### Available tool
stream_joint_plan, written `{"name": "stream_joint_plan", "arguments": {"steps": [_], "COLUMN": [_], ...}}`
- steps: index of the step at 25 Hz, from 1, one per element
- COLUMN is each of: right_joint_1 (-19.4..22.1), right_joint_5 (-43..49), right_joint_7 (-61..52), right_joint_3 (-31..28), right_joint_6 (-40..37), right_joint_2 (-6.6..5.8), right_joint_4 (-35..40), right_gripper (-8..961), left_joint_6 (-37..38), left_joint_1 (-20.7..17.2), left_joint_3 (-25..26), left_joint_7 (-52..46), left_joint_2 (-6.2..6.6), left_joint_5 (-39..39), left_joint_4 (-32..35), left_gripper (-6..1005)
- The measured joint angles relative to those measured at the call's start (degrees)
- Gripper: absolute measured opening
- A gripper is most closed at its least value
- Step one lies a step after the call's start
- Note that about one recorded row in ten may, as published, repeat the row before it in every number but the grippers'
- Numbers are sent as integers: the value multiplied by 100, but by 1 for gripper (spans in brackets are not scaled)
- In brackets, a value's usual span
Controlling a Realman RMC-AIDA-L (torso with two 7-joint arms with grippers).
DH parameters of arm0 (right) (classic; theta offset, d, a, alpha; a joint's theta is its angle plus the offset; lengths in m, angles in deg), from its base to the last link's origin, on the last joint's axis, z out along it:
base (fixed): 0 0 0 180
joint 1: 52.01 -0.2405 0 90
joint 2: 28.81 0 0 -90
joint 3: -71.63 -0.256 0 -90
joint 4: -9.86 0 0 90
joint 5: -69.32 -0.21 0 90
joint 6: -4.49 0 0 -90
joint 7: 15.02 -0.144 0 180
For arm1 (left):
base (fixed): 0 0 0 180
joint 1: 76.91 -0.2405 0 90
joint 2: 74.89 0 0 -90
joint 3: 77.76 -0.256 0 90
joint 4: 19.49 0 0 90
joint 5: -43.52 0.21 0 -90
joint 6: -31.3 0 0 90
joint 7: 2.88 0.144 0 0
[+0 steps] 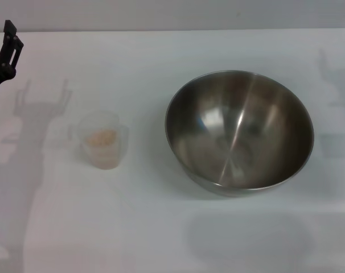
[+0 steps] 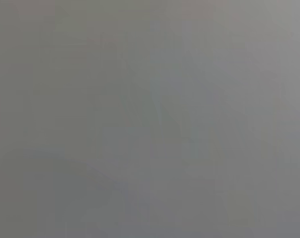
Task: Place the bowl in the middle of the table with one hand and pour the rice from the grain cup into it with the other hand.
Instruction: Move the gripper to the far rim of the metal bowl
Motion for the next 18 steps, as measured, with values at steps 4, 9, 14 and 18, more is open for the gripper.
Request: {"name": "stream_joint_plan", "arguments": {"steps": [4,9,14,18], "right_joint_1": [89,566,1049,1237], "right_joint_5": [3,2,-9,-55], "right_joint_7": [22,-88,-320,-416], "right_joint_3": [36,-3,-163,-509], "right_joint_6": [606,2607,5490,8410], "right_joint_2": [2,-6,-6,3], "right_joint_4": [509,2272,4536,6323], "right_gripper": [696,689,682,676], "left_joint_6": [-17,7,21,25], "left_joint_1": [-22,-66,-85,-96], "left_joint_3": [-1,0,2,9], "left_joint_7": [-1,-2,-2,-2], "left_joint_2": [0,0,0,0], "left_joint_5": [-11,-20,-18,-23], "left_joint_4": [8,10,8,8], "left_gripper": [842,843,843,843]}}
